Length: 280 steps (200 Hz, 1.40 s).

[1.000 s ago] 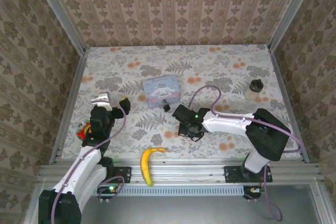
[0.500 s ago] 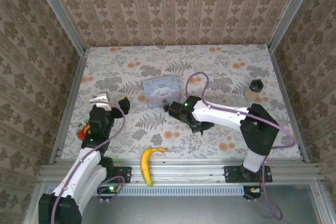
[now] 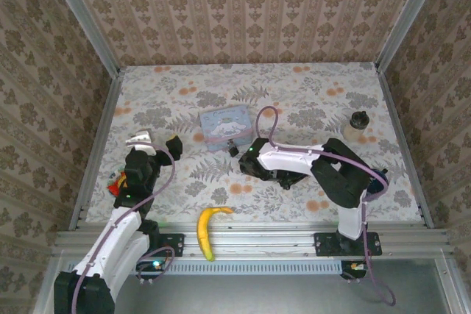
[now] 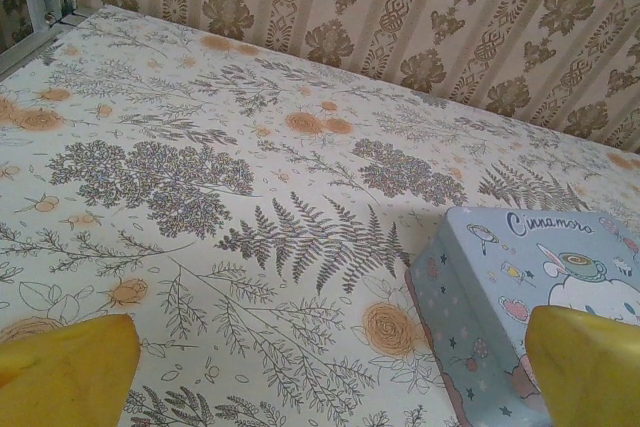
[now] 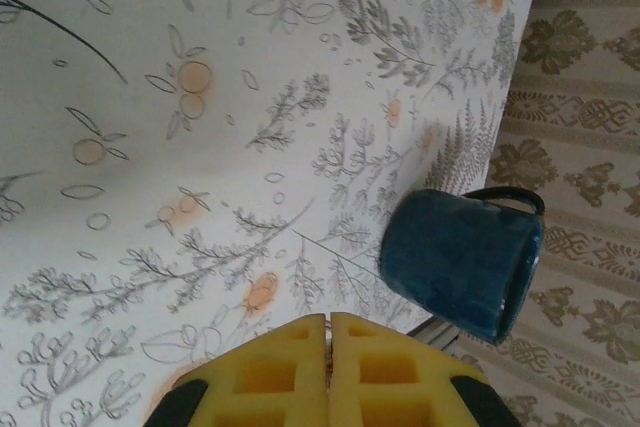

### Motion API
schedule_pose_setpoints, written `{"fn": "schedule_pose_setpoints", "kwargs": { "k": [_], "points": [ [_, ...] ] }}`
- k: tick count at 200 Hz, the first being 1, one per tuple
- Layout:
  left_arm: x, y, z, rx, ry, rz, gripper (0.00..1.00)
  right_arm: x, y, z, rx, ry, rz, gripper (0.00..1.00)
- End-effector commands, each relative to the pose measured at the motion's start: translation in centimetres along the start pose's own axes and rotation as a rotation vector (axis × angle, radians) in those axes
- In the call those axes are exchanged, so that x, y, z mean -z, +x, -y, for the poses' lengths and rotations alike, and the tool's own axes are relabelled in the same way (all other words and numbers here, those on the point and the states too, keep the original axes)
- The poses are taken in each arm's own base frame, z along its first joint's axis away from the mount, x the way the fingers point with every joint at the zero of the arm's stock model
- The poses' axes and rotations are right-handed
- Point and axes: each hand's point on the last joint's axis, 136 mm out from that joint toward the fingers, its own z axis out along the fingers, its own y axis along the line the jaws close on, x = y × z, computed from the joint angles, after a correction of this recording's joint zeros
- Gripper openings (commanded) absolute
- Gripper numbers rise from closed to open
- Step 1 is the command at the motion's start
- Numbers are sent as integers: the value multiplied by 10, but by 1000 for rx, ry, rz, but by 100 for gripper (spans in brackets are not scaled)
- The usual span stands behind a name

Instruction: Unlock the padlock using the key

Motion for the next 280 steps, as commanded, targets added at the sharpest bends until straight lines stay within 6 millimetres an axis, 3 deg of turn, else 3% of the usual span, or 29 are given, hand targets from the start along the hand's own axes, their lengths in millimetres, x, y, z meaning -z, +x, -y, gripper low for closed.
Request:
{"fn": "schedule_pose_setpoints", "kwargs": {
  "k": [1,62,173,218,280],
  "points": [
    [3,-2,2,16,6,4,100,4,-17,-15,-1,-11,47,0],
    [3,-2,-1,11,-8,9,100,19,-25,-50,75,-2,64,0],
    [3,-3,-6,24,-29,16,100,35,-16,-105,153,-59,69,2],
    [3,-5,-9,29,-44,24,100,40,-13,-121,164,-105,68,8],
    [3,-6,-11,32,-55,27,100,54,-14,-135,169,-193,84,25]
  ]
}}
